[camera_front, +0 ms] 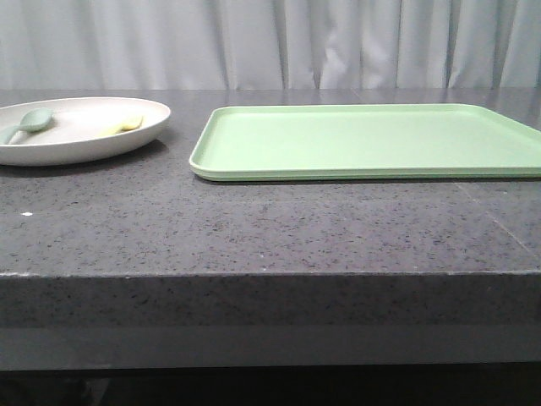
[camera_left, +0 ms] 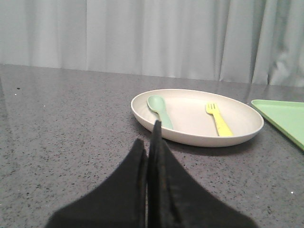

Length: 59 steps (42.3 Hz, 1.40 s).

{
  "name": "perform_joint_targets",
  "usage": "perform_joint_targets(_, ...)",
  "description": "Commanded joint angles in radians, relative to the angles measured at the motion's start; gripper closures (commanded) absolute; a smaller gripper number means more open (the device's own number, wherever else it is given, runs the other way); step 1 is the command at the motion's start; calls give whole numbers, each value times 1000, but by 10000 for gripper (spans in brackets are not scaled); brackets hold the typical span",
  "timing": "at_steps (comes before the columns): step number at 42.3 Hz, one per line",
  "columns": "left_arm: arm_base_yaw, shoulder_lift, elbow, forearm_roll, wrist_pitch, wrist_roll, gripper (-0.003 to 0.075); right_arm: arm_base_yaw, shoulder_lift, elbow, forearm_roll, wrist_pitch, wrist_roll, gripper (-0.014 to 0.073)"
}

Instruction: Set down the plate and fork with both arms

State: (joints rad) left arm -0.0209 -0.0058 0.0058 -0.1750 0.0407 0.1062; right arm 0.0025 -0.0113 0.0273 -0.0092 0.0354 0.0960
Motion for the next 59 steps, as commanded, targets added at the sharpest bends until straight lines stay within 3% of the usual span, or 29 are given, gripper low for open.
perform_joint_targets(1, -6, -20, 3, -9, -77, -4, 738, 2, -18, -5, -11, -95, -2, 662)
perform_joint_targets(29, -6, -20, 3, -9, -79, -4, 738, 2, -18, -5, -11, -111, -2, 662)
perform_joint_targets(42, -6, -20, -76, -9, -190, -4, 738, 2, -18, -91, -10, -135, -2, 662)
perform_joint_targets(49, -6, -11, -236, -9, -137, -4, 738, 2, -14, -236, -12, -35, -7, 662)
perform_joint_targets(59, -6, 120, -490, -9, 135, -4, 738, 2, 114, -453, -23, 184, -7, 662)
